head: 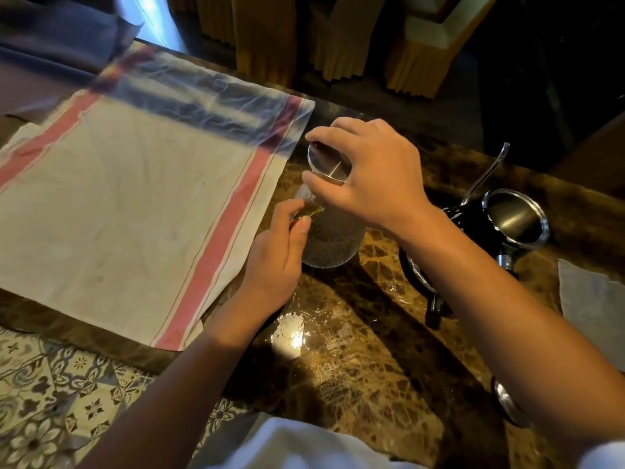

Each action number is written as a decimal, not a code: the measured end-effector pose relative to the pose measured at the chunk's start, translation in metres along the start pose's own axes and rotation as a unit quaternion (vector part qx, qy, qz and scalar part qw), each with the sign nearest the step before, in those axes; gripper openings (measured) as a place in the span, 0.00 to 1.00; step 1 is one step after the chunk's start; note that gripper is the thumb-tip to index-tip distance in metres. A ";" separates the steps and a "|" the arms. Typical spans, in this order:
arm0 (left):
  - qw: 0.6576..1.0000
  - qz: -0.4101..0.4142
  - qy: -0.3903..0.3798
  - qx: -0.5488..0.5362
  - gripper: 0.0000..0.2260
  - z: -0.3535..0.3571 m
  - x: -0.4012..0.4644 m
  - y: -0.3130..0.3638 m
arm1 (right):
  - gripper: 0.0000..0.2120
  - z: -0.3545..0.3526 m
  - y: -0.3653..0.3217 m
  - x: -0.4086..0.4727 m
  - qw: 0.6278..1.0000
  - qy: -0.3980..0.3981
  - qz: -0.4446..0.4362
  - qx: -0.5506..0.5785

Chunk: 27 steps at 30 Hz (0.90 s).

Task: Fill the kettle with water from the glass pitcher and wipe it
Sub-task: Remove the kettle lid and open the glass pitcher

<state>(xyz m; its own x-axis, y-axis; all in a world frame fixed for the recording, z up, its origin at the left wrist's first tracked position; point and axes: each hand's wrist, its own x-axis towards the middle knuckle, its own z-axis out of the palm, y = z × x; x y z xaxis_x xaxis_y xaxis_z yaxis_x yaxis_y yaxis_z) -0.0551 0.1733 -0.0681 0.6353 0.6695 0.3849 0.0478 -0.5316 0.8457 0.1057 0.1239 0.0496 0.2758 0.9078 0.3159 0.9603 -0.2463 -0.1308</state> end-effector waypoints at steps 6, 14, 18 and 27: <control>1.000 0.002 -0.001 -0.005 0.16 0.001 0.001 -0.002 | 0.25 -0.002 0.005 0.003 0.994 -0.018 0.024 0.102; 1.000 0.003 0.014 0.005 0.14 0.002 0.001 -0.004 | 0.26 -0.009 0.018 0.001 0.959 0.029 0.079 0.271; 1.000 0.012 0.019 -0.008 0.17 0.003 -0.002 -0.003 | 0.31 -0.008 0.010 -0.019 0.946 0.129 0.102 0.278; 1.000 0.007 0.019 0.006 0.18 0.001 -0.003 -0.001 | 0.25 -0.040 0.005 -0.097 0.952 0.146 0.074 0.259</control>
<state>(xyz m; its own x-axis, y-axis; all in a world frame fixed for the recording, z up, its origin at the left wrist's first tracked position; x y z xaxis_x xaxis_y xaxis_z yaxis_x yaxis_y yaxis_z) -0.0564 0.1713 -0.0702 0.6067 0.6804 0.4111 0.0482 -0.5477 0.8353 0.0854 0.0209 0.0562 0.4783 0.7251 0.4954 0.7822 -0.0953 -0.6157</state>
